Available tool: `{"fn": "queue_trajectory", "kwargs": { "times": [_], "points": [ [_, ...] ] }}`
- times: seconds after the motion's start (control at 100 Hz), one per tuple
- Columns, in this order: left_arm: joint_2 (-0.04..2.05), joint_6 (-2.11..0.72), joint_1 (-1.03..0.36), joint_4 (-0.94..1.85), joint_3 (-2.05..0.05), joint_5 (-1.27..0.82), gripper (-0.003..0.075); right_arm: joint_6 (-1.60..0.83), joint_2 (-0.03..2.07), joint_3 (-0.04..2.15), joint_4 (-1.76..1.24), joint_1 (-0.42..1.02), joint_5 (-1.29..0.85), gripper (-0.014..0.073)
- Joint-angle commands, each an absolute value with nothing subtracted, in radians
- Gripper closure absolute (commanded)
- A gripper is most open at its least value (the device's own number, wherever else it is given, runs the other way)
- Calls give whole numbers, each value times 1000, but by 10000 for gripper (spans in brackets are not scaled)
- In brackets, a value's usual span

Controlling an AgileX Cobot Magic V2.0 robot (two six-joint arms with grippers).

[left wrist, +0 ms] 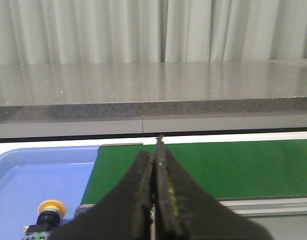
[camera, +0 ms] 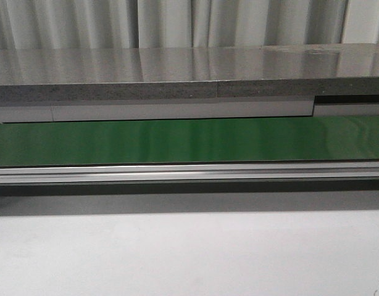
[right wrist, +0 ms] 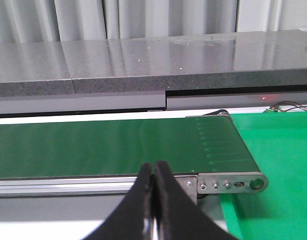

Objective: Move button from left to right

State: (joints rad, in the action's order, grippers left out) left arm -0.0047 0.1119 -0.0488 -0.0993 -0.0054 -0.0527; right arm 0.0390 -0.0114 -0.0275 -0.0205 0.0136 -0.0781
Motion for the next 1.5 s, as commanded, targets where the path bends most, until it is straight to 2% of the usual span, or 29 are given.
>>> {"fn": "queue_trajectory", "kwargs": {
  "times": [0.0,0.55,0.77,0.96,1.29,1.49],
  "points": [
    [-36,118,-58,-99,55,15,741,34,-31,-13,-11,13,12,662],
    [-36,118,-58,-99,47,31,741,34,-31,-13,-11,13,12,662],
    [14,118,-58,-99,-62,0,741,34,-31,-13,-11,13,12,662],
    [168,118,-58,-95,-241,-169,741,34,-31,-13,-11,13,12,662],
    [520,118,-58,-95,-618,-672,741,34,-31,-13,-11,13,12,662],
    [641,118,-58,0,-687,-736,741,34,-31,-13,-11,13,12,662]
  ]
}}
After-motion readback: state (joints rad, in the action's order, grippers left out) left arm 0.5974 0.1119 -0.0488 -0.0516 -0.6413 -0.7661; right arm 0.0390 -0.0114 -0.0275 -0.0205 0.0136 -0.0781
